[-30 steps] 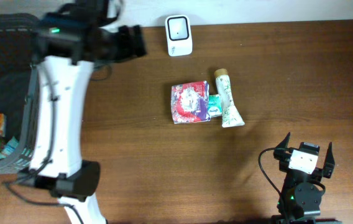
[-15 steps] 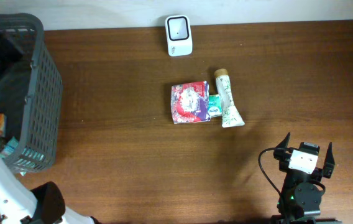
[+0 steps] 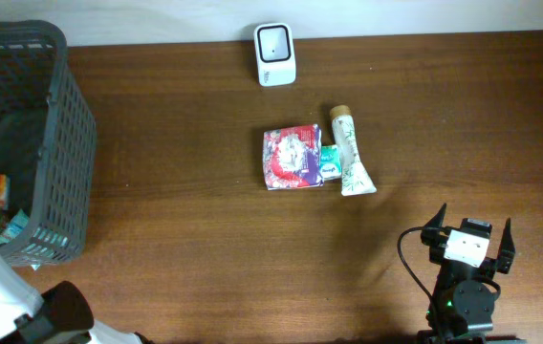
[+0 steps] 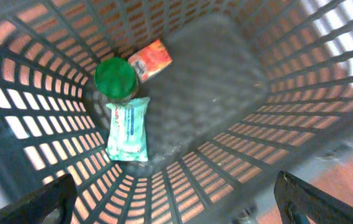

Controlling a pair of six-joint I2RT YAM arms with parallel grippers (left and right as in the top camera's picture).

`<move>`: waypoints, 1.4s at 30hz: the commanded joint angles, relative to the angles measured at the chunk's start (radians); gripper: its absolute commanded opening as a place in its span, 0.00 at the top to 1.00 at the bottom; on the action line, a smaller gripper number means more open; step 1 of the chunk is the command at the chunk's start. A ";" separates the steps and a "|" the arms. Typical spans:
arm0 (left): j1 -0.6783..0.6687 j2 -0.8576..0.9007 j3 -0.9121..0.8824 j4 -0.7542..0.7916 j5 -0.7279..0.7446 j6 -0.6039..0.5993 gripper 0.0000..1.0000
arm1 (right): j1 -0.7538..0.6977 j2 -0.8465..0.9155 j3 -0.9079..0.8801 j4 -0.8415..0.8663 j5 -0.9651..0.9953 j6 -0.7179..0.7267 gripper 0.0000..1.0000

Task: Scan the item barcode
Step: 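Reach into the basket and grasp the mint-green wipes pack with the left gripper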

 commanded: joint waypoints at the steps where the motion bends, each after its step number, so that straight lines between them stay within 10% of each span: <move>1: 0.003 0.002 -0.173 0.073 -0.023 -0.026 0.01 | -0.006 -0.006 -0.008 -0.003 0.009 0.001 0.01; 42: 0.087 0.003 -1.011 0.697 -0.169 -0.013 0.04 | -0.006 -0.006 -0.008 -0.003 0.009 0.001 0.01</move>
